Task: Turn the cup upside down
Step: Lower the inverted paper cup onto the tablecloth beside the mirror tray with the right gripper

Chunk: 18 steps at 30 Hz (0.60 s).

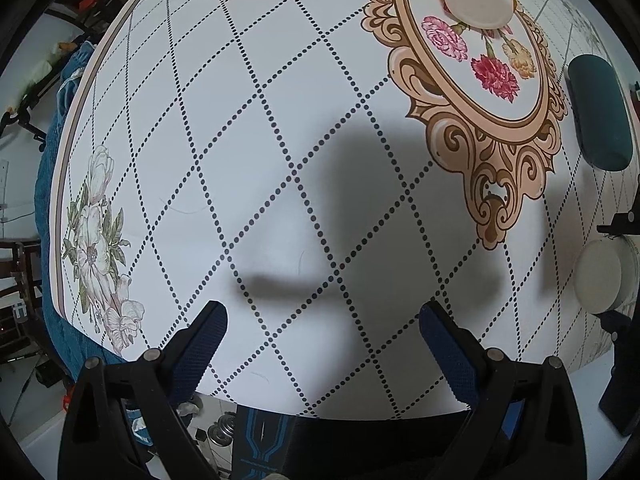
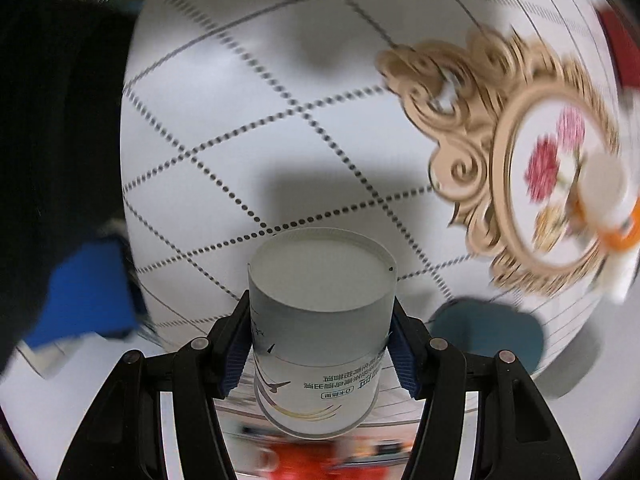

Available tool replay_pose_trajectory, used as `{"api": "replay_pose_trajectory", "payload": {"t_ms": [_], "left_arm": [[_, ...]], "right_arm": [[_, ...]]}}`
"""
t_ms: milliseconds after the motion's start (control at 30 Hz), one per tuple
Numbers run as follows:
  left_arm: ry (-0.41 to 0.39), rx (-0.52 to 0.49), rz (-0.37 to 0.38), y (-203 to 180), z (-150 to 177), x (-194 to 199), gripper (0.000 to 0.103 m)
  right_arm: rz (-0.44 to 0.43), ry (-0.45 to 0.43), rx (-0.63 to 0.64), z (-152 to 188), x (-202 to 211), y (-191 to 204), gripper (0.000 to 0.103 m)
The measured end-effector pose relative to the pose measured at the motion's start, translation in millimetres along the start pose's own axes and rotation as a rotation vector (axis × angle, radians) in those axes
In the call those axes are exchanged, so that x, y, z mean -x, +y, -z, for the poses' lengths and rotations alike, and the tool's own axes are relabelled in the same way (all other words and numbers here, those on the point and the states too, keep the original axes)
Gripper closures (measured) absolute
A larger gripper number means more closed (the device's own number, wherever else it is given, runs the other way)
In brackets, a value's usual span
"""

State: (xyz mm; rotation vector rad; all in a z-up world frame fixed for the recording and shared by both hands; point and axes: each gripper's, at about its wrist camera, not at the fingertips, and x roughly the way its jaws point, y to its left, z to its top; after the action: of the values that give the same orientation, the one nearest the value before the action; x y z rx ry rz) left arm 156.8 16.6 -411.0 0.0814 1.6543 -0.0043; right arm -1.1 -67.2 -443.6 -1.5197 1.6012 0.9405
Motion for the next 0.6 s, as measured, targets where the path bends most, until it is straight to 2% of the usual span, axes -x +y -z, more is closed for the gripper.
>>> {"api": "replay_pose_trajectory", "payload": {"t_ms": [200, 600], "left_arm": [[-0.001, -0.010, -0.005, -9.1, -6.2, 1.7, 0.005], [0.000, -0.018, -0.011, -21.6, -3.9, -3.2, 0.005]], "right_arm": [[-0.170, -0.032, -0.187, 0.3, -3.9, -23.5, 0.040], [-0.394, -0.054, -0.459, 13.5, -32.1, -73.7, 0.040]]}}
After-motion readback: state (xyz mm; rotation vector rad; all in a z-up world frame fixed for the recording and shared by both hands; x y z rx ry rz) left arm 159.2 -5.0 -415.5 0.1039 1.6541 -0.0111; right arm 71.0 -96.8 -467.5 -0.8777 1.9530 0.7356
